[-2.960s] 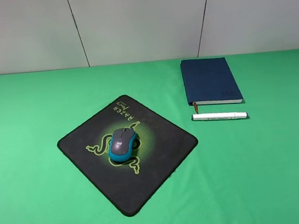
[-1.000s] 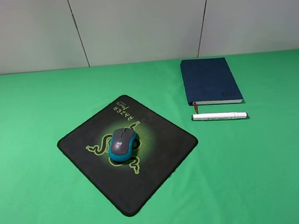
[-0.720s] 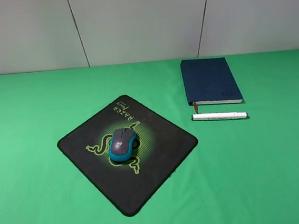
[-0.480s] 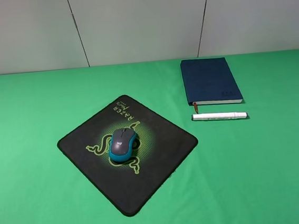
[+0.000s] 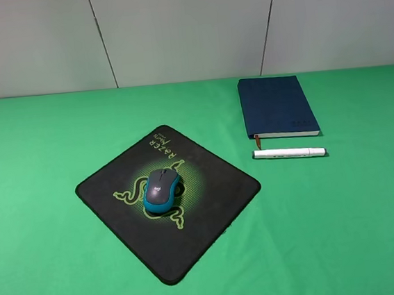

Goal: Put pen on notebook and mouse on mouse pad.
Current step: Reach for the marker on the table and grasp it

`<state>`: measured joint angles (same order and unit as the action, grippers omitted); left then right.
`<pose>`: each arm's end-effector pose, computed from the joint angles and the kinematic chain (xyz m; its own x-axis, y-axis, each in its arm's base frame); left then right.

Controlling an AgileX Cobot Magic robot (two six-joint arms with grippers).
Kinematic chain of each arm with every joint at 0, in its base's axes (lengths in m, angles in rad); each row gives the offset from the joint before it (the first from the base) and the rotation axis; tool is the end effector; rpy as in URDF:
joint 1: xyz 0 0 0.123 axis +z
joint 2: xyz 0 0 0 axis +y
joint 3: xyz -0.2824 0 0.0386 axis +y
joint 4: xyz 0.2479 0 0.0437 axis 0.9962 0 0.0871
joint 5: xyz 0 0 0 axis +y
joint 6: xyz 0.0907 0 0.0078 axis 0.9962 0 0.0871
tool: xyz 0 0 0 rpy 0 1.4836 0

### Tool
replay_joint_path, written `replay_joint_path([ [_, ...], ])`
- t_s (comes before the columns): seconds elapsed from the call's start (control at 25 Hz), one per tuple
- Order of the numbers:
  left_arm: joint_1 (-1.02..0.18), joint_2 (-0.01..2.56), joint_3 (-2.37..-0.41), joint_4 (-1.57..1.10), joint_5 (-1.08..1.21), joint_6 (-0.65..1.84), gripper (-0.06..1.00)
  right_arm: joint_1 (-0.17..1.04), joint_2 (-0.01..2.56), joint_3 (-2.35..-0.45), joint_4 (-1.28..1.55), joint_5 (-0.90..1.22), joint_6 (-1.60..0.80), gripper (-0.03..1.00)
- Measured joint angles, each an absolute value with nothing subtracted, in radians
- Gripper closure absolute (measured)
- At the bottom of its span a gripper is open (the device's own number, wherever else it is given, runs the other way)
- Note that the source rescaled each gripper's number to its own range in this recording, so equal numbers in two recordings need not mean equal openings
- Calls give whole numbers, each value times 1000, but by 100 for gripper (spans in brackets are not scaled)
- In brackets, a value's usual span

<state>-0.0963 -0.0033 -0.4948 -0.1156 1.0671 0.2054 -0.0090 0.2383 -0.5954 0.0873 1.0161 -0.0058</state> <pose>-0.0062 -0.0087 0.2756 -0.4261 0.1899 -0.8845 0.2511 0.9641 0.0861 0.0281 0.0065 0.3057 -0.5414 0.0450 -0.8396 -0.0317 0.9968 0.0739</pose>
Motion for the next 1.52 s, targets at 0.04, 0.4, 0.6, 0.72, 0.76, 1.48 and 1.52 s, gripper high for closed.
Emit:
replay_joint_path([
  [0.04,-96,-3,-495,-116,1067,205,-2,-9,301,-616,87,1008,-29,-3],
  [0.4,-96,-3,-495,-116,1067,205,-2,10,852,-809,113,914,-395,-3],
  [0.6,-96,-3,-495,-116,1067,205,-2,92,1113,-920,114,912,-508,-3],
  [0.72,-96,-3,-495,-116,1067,205,-2,143,1250,-975,114,911,-556,-3],
  [0.76,-96,-3,-495,-116,1067,205,-2,160,1289,-993,114,911,-576,-3],
  [1.48,-96,-3,-495,-116,1067,205,-2,223,1674,-1090,182,829,-911,-3],
  [1.52,-96,-3,-495,-116,1067,205,-2,223,1681,-1090,205,827,-931,-3],
])
